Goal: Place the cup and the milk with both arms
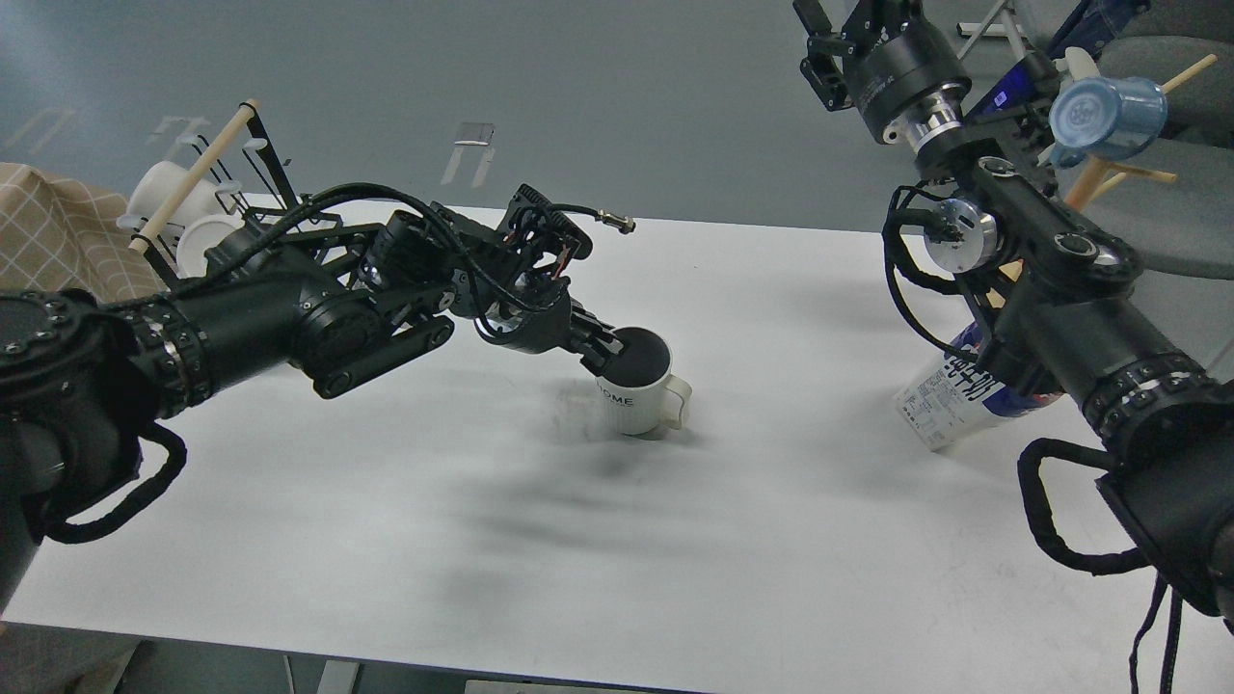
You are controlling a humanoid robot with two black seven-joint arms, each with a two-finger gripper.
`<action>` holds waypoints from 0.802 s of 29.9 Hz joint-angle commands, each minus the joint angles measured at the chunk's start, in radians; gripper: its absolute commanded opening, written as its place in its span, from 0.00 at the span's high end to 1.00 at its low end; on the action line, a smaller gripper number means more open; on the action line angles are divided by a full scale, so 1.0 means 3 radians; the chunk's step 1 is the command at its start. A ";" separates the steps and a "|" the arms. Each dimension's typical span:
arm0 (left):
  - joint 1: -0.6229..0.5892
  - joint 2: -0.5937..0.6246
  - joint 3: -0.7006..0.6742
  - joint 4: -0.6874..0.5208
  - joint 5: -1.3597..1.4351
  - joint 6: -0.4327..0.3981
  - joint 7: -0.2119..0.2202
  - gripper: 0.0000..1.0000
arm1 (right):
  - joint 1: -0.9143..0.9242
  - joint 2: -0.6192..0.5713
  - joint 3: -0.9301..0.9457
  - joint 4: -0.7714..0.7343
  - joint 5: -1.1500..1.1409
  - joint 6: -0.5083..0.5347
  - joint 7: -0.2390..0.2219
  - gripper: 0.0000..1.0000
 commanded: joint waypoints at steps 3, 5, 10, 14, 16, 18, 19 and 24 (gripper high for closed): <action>-0.0061 0.0020 -0.0005 -0.0087 -0.0021 0.0000 -0.0015 0.34 | 0.0000 0.0000 0.0000 0.0000 0.0000 0.0000 0.0000 0.00; -0.0117 0.0050 -0.0005 -0.0169 -0.0027 0.0000 -0.0025 0.25 | 0.0000 0.0000 0.0000 0.0000 0.0000 0.0000 0.0000 0.00; -0.0408 0.0290 -0.0046 -0.0368 -0.0205 0.0000 -0.0076 0.15 | 0.0010 0.0000 0.0000 0.0040 0.0005 0.0020 -0.0005 0.00; -0.0695 0.0469 -0.0071 -0.0379 -0.0864 0.0000 -0.0087 0.14 | 0.0051 -0.0086 -0.0061 0.0132 0.0000 0.0025 -0.0005 0.00; -0.0787 0.0597 -0.0127 -0.0373 -0.1293 0.0000 -0.0076 0.13 | 0.0061 -0.0311 -0.0204 0.0336 -0.0005 0.0025 -0.0005 0.00; -0.0823 0.0694 -0.0229 -0.0373 -0.1701 0.0000 -0.0056 0.10 | 0.0087 -0.0571 -0.0443 0.0561 -0.0025 0.0005 -0.0005 0.00; -0.0823 0.0765 -0.0306 -0.0373 -0.1957 0.0000 -0.0046 0.08 | 0.0112 -0.0770 -0.0617 0.0719 -0.0046 0.0000 -0.0005 0.00; -0.0792 0.0960 -0.0449 -0.0373 -0.2617 0.0000 -0.0040 0.04 | 0.0159 -0.1598 -0.1057 0.1388 -0.0082 -0.0087 -0.0016 0.00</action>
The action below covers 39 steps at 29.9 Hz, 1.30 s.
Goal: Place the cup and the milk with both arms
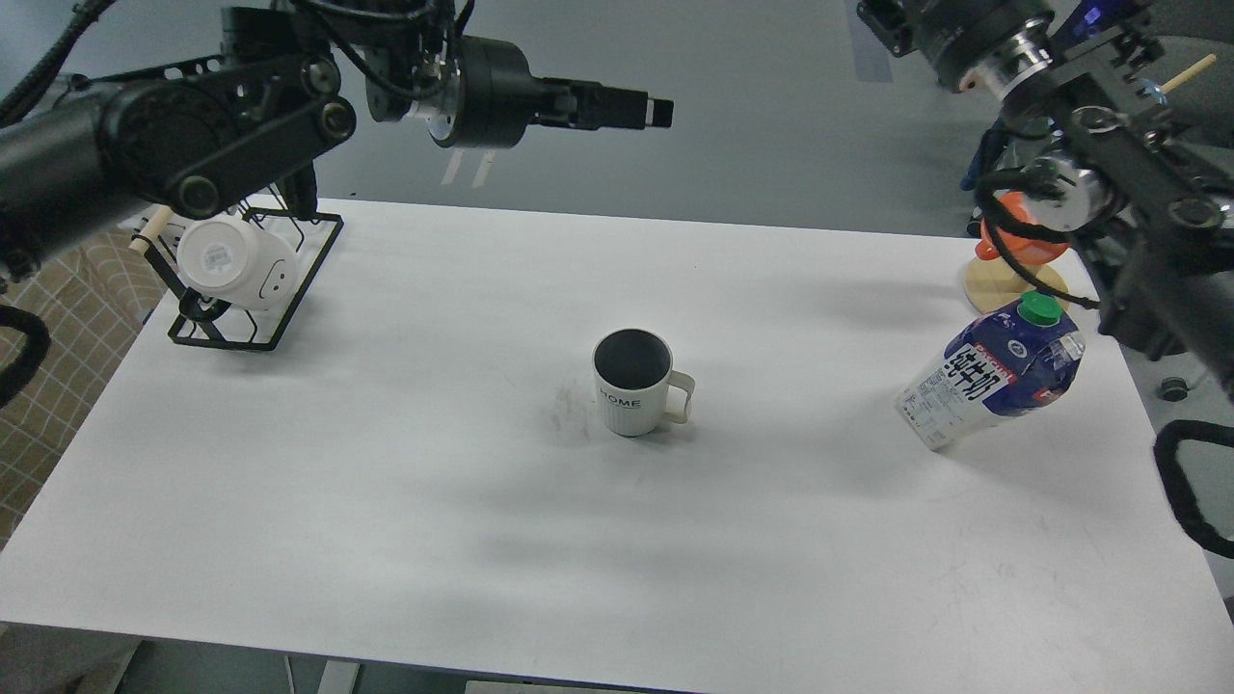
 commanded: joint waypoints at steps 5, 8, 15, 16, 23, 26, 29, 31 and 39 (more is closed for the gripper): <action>0.0227 0.0146 -0.0360 -0.0001 -0.1142 0.0000 0.0000 0.04 | -0.0121 -0.1548 -0.0463 0.1270 -0.0684 -0.0097 -0.0002 0.00; 0.0314 0.0136 -0.0539 -0.0001 -0.1520 0.0000 0.0000 0.04 | -0.0376 -0.2075 -0.0463 0.1730 -0.1175 -0.0280 0.0008 0.00; 0.0565 0.0121 -0.0780 -0.0006 -0.1859 0.0000 0.0000 0.04 | -0.1103 -0.3109 -0.0504 0.2627 -0.2102 -0.1180 0.0042 0.00; 0.0590 0.0121 -0.0785 -0.0006 -0.1859 0.0000 0.0005 0.04 | -0.1251 -0.3226 -0.0534 0.2673 -0.2315 -0.1470 0.0042 0.00; 0.0637 0.0090 -0.0790 -0.0006 -0.1854 0.0000 0.0005 0.04 | -0.2110 -0.3299 -0.0688 0.2551 -0.3283 -0.2626 0.0042 0.00; 0.0647 0.0080 -0.0785 -0.0011 -0.1849 0.0000 0.0010 0.04 | -0.2371 -0.3264 -0.0688 0.2494 -0.3340 -0.2626 0.0042 0.00; 0.0657 0.0054 -0.0790 -0.0011 -0.1849 0.0000 0.0010 0.04 | -0.2545 -0.3166 -0.0688 0.2397 -0.3467 -0.2626 0.0042 0.00; 0.0672 0.0044 -0.0785 -0.0011 -0.1854 0.0000 0.0010 0.03 | -0.2617 -0.3080 -0.0688 0.2239 -0.3580 -0.2626 0.0042 0.00; 0.0673 0.0044 -0.0790 -0.0041 -0.1849 0.0000 0.0010 0.03 | -0.2663 -0.2748 -0.0647 0.2126 -0.3606 -0.2626 0.0042 0.00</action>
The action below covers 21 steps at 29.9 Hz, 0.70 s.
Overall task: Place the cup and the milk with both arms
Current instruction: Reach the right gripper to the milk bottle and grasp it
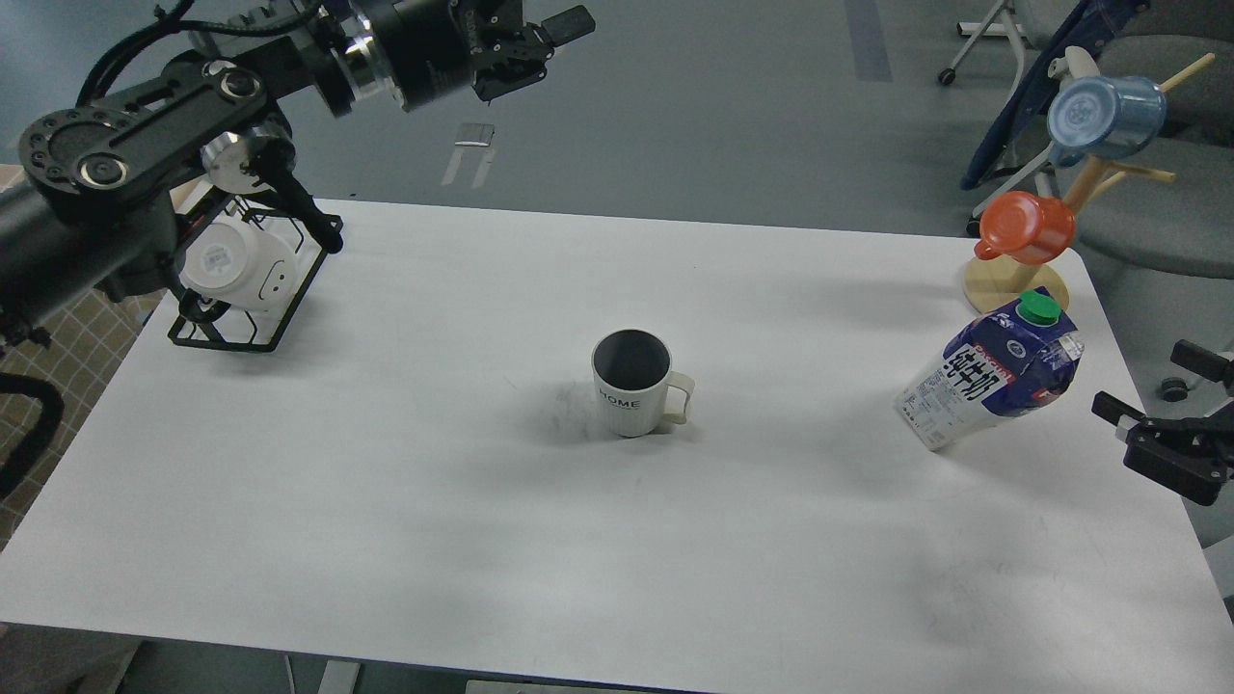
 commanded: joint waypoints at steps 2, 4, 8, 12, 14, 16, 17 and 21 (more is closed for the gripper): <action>0.0006 0.0000 0.0000 -0.0025 0.0001 0.0000 0.0000 0.03 | -0.0004 0.0263 0.0034 -0.0121 -0.0019 0.0001 0.0000 0.00; 0.0011 0.0000 -0.0005 -0.0025 0.0000 0.0000 0.0000 0.03 | -0.0009 0.0467 0.0034 -0.0234 -0.0045 0.0001 0.0000 0.00; 0.0021 0.0000 -0.0005 -0.0025 0.0001 0.0000 0.0000 0.03 | -0.0009 0.0636 0.0039 -0.0362 -0.0147 0.0001 0.0000 0.00; 0.0031 0.0005 -0.0005 -0.0025 0.0001 0.0000 0.0000 0.03 | 0.0001 0.0790 0.0059 -0.0490 -0.0147 0.0001 0.0000 0.00; 0.0036 0.0005 -0.0010 -0.0025 0.0001 0.0000 0.0000 0.03 | 0.0027 0.0856 0.0059 -0.0530 -0.0147 0.0001 0.0000 0.00; 0.0046 0.0005 -0.0010 -0.0025 0.0001 0.0000 0.0000 0.03 | 0.0047 0.0907 0.0059 -0.0566 -0.0152 0.0001 0.0000 0.01; 0.0052 0.0005 -0.0010 -0.0025 0.0001 0.0000 0.0000 0.03 | 0.0058 0.0918 0.0064 -0.0582 -0.0152 0.0001 0.0000 0.01; 0.0062 0.0010 -0.0010 -0.0025 0.0001 0.0000 0.0000 0.03 | 0.0114 0.0958 0.0064 -0.0592 -0.0152 0.0001 0.0000 0.03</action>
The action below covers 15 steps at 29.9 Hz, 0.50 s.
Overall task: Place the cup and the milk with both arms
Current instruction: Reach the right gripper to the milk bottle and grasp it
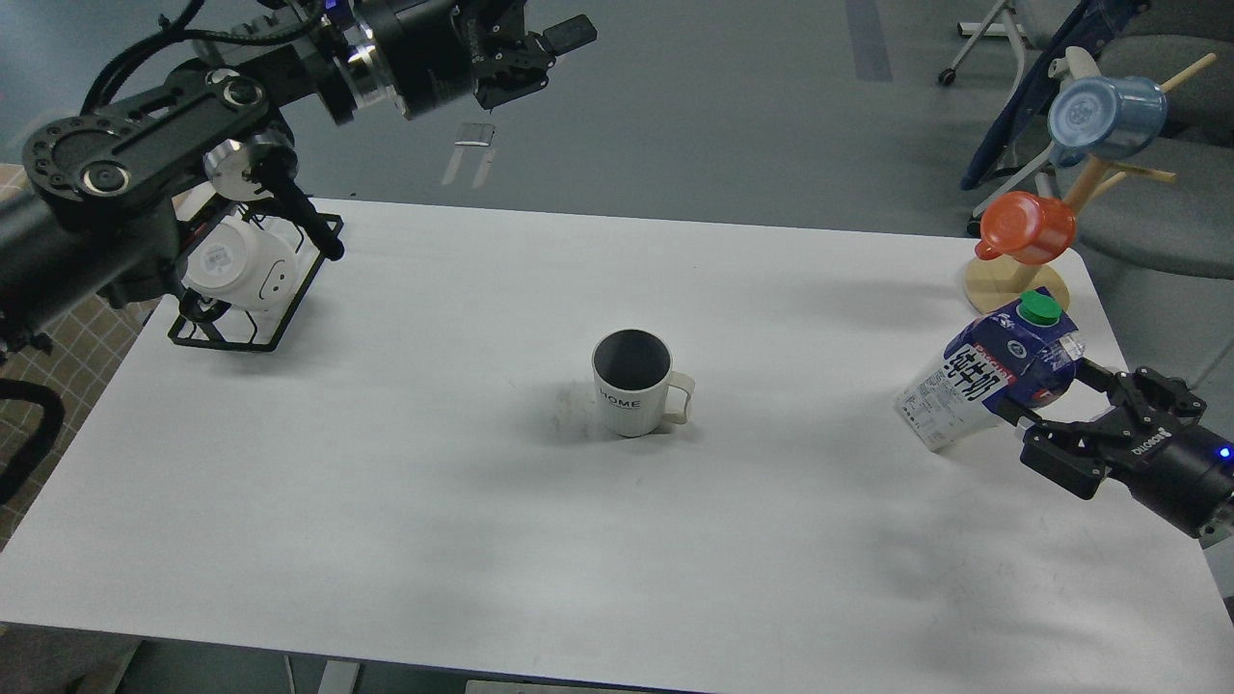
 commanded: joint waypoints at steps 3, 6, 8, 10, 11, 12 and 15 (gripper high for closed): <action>0.0008 0.0001 -0.0005 0.0000 0.0000 0.0000 0.0000 0.03 | 0.0045 0.0081 0.0001 -0.0039 -0.0001 0.0001 0.0001 0.07; 0.0008 0.0001 -0.0005 0.0000 0.0000 0.0000 0.0000 0.03 | 0.0070 0.0122 0.0001 -0.0040 -0.0001 0.0001 0.0001 0.14; 0.0008 0.0006 -0.0005 0.0000 0.0000 0.0000 0.0000 0.03 | 0.0076 0.0132 0.0001 -0.0045 -0.0001 0.0001 0.0001 0.20; 0.0008 0.0006 -0.0005 0.0000 0.0000 0.0000 0.0000 0.03 | 0.0086 0.0137 0.0001 -0.0045 -0.0001 0.0001 0.0001 0.35; 0.0008 0.0011 -0.0005 0.0000 0.0000 0.0000 0.0000 0.03 | 0.0086 0.0137 0.0001 -0.0040 -0.0006 0.0001 0.0001 0.41; 0.0014 0.0011 -0.0005 -0.0005 0.0000 0.0000 0.0000 0.03 | 0.0086 0.0137 0.0001 -0.0045 -0.0006 0.0001 0.0001 0.47; 0.0014 0.0011 -0.0005 -0.0005 0.0000 0.0000 0.0000 0.03 | 0.0086 0.0132 0.0001 -0.0040 -0.0006 0.0001 0.0001 0.72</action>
